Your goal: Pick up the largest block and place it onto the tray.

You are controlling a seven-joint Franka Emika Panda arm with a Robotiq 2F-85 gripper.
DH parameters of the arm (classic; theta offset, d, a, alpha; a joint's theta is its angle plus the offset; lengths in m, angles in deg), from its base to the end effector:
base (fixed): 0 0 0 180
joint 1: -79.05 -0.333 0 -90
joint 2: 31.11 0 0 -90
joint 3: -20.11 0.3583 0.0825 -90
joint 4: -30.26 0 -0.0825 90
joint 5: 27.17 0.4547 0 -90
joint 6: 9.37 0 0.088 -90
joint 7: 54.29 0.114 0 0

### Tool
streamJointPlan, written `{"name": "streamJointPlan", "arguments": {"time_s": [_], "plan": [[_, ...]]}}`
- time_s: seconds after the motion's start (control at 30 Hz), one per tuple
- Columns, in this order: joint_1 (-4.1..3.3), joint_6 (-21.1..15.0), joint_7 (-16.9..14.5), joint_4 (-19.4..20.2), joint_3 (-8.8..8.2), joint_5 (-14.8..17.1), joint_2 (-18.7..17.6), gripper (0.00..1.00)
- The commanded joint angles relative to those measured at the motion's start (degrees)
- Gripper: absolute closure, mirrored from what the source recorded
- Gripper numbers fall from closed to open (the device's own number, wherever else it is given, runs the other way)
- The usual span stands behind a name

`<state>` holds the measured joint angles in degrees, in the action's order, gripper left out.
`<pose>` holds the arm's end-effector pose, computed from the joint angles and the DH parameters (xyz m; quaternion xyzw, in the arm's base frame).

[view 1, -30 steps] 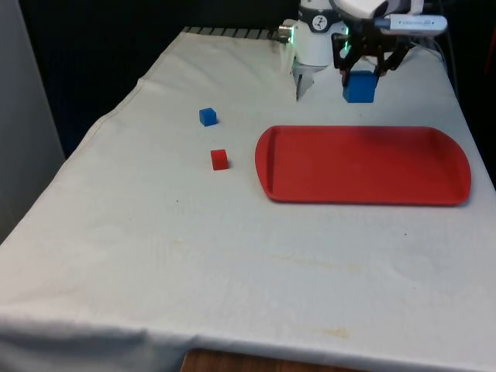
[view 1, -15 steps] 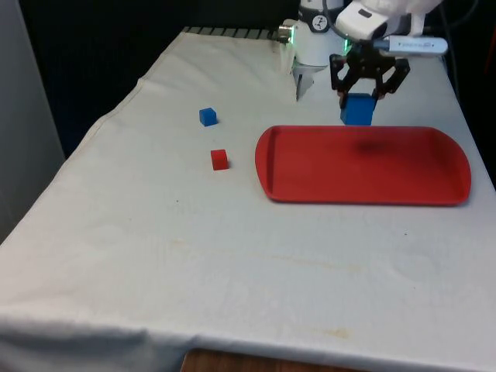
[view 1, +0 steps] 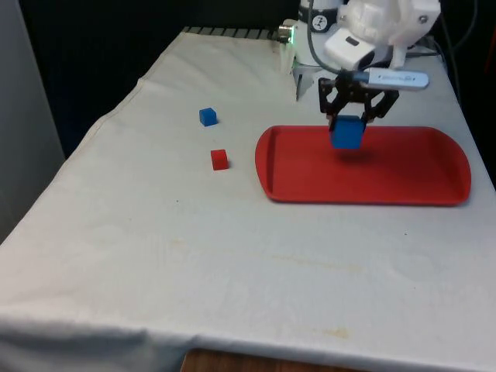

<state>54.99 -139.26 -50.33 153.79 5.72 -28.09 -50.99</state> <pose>0.5891 0.0972 0.2011 0.9908 0.0576 -0.1060 0.0614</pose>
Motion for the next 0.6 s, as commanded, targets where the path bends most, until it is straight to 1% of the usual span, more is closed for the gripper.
{"name": "streamJointPlan", "arguments": {"time_s": [0.0, 0.1, 0.13, 0.17, 0.33, 0.4, 0.43, 0.47, 0.5, 0.57], "plan": [[0.46, -0.52, -0.86, -0.63, 0.17, 0.92, -1.09, 1.0], [0.46, -0.97, -1.55, -1.83, -0.34, 1.66, -2.81, 1.0], [0.17, -0.74, -1.09, -1.89, -0.63, 1.09, -2.86, 1.0], [0.52, -0.97, -1.66, -2.06, -0.46, 1.72, -3.15, 1.0], [0.23, -0.63, -1.15, -2.58, -0.63, 1.55, -3.5, 1.0], [0.0, -0.69, -0.74, -2.69, -0.63, 1.26, -3.78, 1.0], [0.11, -0.63, -0.97, -2.64, -0.63, 1.32, -3.61, 1.0], [0.06, -0.86, -0.8, -2.75, -0.57, 1.38, -4.13, 1.0], [0.17, -1.15, -0.86, -2.92, -0.46, 1.49, -4.7, 1.0], [0.17, -1.26, -0.92, -3.04, -0.46, 1.55, -5.04, 1.0]]}}
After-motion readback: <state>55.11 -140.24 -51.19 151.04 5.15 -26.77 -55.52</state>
